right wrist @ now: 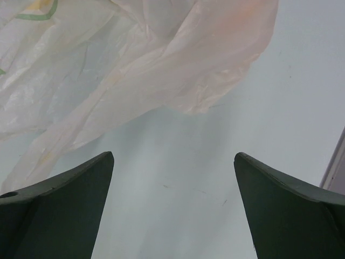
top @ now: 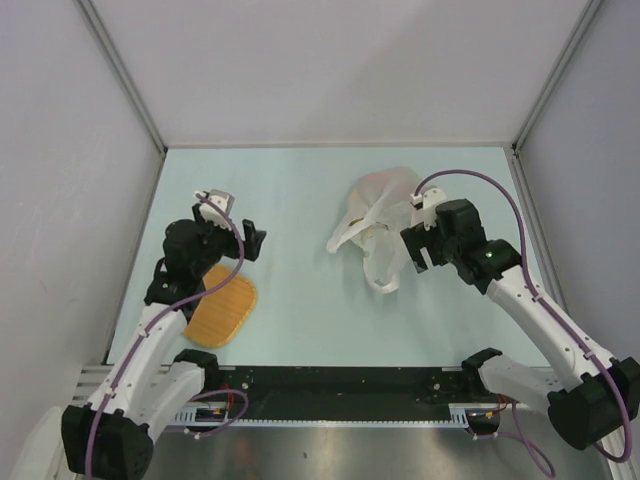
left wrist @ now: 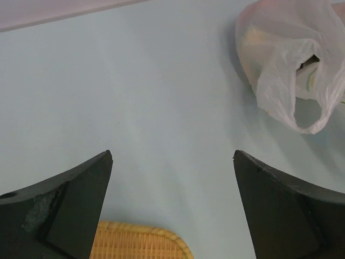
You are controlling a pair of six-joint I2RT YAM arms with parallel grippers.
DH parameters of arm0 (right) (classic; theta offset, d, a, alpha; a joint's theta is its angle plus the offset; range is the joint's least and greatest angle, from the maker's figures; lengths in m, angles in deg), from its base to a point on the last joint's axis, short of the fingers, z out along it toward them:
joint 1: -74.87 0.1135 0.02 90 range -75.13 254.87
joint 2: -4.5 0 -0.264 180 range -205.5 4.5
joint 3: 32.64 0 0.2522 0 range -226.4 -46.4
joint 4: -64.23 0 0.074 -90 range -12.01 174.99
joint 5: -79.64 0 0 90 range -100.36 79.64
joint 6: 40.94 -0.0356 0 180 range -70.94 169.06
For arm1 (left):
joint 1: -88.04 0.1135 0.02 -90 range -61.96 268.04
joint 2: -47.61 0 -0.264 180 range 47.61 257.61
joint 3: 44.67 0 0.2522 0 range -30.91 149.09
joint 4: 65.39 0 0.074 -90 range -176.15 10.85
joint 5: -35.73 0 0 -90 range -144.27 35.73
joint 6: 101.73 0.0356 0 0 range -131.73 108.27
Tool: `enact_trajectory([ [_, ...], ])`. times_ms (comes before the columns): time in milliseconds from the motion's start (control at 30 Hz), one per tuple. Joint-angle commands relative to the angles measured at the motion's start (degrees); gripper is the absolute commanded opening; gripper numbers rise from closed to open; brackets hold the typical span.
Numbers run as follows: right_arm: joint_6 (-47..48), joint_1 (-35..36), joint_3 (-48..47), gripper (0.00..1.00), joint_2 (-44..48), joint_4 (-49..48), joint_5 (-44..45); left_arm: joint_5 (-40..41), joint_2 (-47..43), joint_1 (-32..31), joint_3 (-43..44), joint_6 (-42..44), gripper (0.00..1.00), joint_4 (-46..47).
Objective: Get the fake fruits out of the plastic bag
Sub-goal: Move the plate to the center of the board.
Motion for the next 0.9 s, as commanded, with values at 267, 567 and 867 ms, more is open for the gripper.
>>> enact_trajectory([
  [267,7.82,4.55,-7.81,1.00,-3.57,-1.86,-12.65,1.56,8.31,24.36,17.26,12.89,1.00,-29.23],
  [567,2.44,6.59,-13.82,0.99,-6.31,0.25,-19.86,1.09,15.86,45.80,13.39,10.71,1.00,-33.88],
  [867,1.65,6.15,-12.67,0.99,-4.99,-0.10,-22.77,-4.37,23.40,48.10,11.54,20.45,0.92,-28.70],
])
